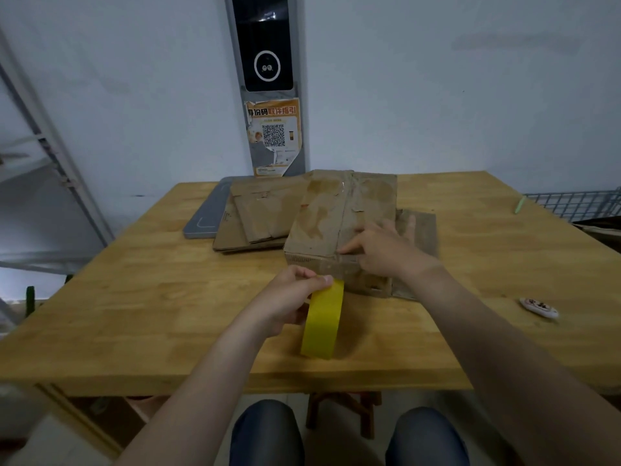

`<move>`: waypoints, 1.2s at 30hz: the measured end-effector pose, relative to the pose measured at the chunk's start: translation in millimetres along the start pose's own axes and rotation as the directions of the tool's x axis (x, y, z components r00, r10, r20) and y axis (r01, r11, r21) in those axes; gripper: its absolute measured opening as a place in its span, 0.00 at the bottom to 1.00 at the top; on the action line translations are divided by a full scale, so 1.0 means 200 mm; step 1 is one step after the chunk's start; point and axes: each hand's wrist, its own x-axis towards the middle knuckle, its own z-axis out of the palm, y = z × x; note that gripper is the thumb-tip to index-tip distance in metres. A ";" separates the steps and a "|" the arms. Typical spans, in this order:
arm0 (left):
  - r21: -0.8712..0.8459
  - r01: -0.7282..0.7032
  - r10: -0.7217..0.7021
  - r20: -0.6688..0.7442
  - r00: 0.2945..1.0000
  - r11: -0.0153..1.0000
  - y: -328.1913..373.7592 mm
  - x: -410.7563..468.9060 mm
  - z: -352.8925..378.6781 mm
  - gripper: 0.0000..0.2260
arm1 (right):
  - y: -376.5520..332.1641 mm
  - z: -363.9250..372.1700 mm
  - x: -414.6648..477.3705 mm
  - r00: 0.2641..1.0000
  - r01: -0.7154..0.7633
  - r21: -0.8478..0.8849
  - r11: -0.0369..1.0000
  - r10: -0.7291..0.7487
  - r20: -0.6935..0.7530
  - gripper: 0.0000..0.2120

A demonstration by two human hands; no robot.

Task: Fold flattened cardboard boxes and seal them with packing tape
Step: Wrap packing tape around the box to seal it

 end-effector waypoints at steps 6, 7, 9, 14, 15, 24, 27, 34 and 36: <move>0.036 0.005 -0.004 -0.019 1.000 0.999 -0.01 0.05 -0.01 0.22 | -0.03 0.03 0.04 0.997 0.038 0.145 0.989 -0.028 -0.070 0.14; 0.037 0.010 -0.009 -0.020 1.000 0.999 0.00 0.06 -0.01 0.21 | -0.04 0.05 0.04 0.998 0.025 0.110 0.994 -0.018 -0.058 0.14; 0.028 0.017 -0.017 -0.017 1.000 0.999 0.00 0.07 -0.01 0.18 | -0.05 0.08 0.05 0.999 0.029 0.056 0.998 -0.027 -0.036 0.19; 0.020 0.032 -0.033 0.065 0.997 0.999 -0.01 0.05 0.01 0.18 | -0.09 0.03 -0.01 0.999 0.045 0.087 0.995 -0.043 -0.027 0.19; 0.008 0.037 -0.038 0.070 0.997 0.999 -0.02 0.04 0.01 0.18 | -0.10 0.03 -0.03 0.998 0.054 0.089 0.995 -0.052 -0.027 0.19; -0.017 0.029 -0.027 0.076 0.997 0.999 -0.14 -0.20 0.02 0.18 | -0.16 0.07 -0.21 0.998 0.069 0.125 0.990 -0.067 -0.017 0.20; -0.023 0.037 -0.036 0.047 0.998 0.999 -0.18 -0.29 0.03 0.19 | -0.20 0.06 -0.27 0.991 0.127 0.126 0.984 -0.121 -0.052 0.17; -0.066 0.081 -0.084 -0.047 0.995 0.995 -0.28 -0.57 0.03 0.17 | -0.30 0.05 -0.36 0.988 0.136 0.195 0.971 -0.147 0.044 0.14; -0.084 0.079 -0.087 -0.095 0.992 0.993 -0.31 -0.61 0.03 0.17 | -0.33 0.10 -0.37 0.984 0.171 0.182 0.968 -0.178 0.024 0.17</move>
